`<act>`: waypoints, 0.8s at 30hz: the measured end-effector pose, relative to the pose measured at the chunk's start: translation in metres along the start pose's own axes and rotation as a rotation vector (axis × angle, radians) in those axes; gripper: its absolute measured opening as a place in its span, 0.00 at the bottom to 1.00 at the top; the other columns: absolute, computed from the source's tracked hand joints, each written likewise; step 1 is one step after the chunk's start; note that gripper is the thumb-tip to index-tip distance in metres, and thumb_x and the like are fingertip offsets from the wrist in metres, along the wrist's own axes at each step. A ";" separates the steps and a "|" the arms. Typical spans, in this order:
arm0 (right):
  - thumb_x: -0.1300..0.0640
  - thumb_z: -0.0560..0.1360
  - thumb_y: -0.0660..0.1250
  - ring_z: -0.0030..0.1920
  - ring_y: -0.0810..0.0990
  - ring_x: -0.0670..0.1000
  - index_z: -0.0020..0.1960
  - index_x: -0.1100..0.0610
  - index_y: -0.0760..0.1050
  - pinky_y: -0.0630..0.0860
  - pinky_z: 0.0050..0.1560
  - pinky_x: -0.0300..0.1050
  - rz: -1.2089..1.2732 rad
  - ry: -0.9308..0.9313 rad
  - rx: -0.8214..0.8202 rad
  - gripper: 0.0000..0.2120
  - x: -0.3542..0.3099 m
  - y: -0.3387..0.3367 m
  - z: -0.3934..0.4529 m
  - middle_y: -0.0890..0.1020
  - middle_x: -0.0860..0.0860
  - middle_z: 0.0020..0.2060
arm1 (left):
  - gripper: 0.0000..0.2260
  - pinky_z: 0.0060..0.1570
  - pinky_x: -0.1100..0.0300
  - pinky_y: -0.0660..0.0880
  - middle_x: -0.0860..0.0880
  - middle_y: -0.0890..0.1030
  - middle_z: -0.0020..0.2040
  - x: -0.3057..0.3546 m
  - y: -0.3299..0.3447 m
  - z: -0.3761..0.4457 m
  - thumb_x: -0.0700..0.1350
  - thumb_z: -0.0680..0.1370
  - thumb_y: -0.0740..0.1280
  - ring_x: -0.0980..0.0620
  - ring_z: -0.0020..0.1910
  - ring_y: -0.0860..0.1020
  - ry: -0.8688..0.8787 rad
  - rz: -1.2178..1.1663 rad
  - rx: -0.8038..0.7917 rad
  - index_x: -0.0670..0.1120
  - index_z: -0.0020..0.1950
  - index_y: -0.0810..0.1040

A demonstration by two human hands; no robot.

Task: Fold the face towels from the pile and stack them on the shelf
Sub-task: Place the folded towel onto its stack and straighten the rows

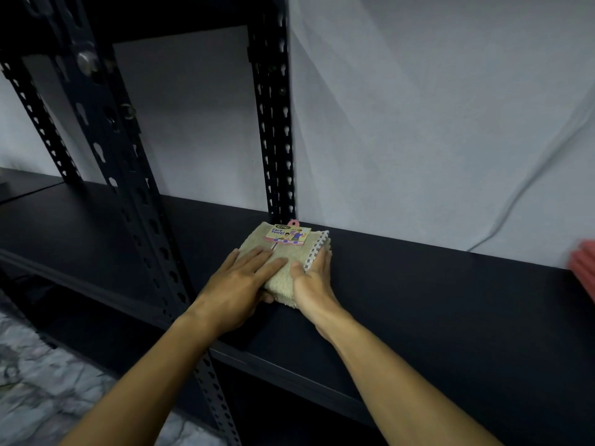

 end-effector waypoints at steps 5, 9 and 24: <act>0.48 0.83 0.52 0.77 0.38 0.46 0.78 0.52 0.33 0.42 0.77 0.51 -0.001 -0.014 -0.010 0.34 -0.006 -0.010 -0.006 0.36 0.48 0.77 | 0.32 0.76 0.53 0.42 0.50 0.57 0.80 0.005 -0.008 -0.004 0.53 0.79 0.66 0.52 0.79 0.51 0.026 -0.049 0.051 0.54 0.80 0.56; 0.46 0.84 0.48 0.77 0.37 0.46 0.79 0.53 0.39 0.38 0.75 0.46 -0.116 -0.059 -0.010 0.30 -0.008 -0.040 -0.019 0.41 0.49 0.78 | 0.33 0.70 0.40 0.64 0.44 0.71 0.73 0.030 -0.031 -0.014 0.42 0.71 0.77 0.49 0.73 0.63 0.109 -0.115 0.276 0.45 0.74 0.69; 0.53 0.79 0.54 0.72 0.63 0.51 0.70 0.63 0.70 0.50 0.74 0.37 -1.040 -0.420 0.570 0.23 0.029 -0.306 -0.212 0.72 0.55 0.69 | 0.26 0.75 0.53 0.58 0.49 0.68 0.75 0.300 -0.029 0.030 0.60 0.80 0.56 0.53 0.75 0.64 0.445 -0.281 0.325 0.50 0.76 0.64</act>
Point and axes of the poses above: each hand's wrist, its own z-axis towards the middle knuckle, its own y-axis out of the palm, x = y × z, the point moved 7 cm from there along z, towards the middle knuckle
